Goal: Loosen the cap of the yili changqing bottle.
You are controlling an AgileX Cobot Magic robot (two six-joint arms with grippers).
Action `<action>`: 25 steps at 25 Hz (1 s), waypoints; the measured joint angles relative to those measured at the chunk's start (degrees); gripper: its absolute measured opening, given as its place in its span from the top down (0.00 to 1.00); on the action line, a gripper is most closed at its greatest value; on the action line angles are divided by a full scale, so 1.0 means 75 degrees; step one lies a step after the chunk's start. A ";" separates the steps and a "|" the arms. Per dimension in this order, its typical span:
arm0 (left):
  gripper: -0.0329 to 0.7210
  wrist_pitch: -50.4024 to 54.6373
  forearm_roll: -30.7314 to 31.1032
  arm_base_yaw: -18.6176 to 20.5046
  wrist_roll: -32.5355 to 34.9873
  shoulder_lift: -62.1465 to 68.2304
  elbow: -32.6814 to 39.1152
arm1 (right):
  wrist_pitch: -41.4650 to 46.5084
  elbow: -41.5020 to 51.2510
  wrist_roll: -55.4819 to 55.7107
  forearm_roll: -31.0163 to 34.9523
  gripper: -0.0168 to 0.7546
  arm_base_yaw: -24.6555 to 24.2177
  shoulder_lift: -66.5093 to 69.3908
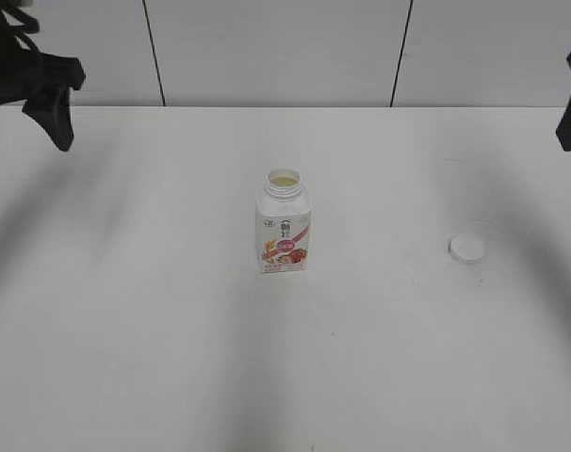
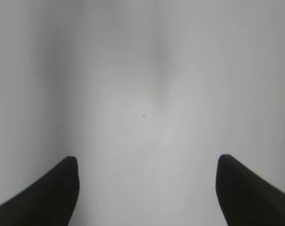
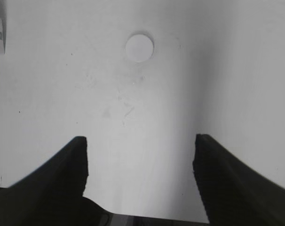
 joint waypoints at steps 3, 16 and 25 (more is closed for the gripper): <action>0.23 -0.0007 0.0179 0.0000 0.0019 -0.0756 0.0514 | 0.0000 0.0736 0.0032 0.0007 0.26 0.0000 -0.0719; 0.28 -0.0221 0.0211 0.0000 0.0019 -0.5933 0.4720 | 0.0020 0.3518 0.0064 0.0007 0.26 0.0000 -0.4359; 0.28 -0.0311 0.0123 0.0000 0.0027 -1.0398 0.6602 | -0.0036 0.5038 0.0078 -0.0093 0.26 0.0000 -0.6758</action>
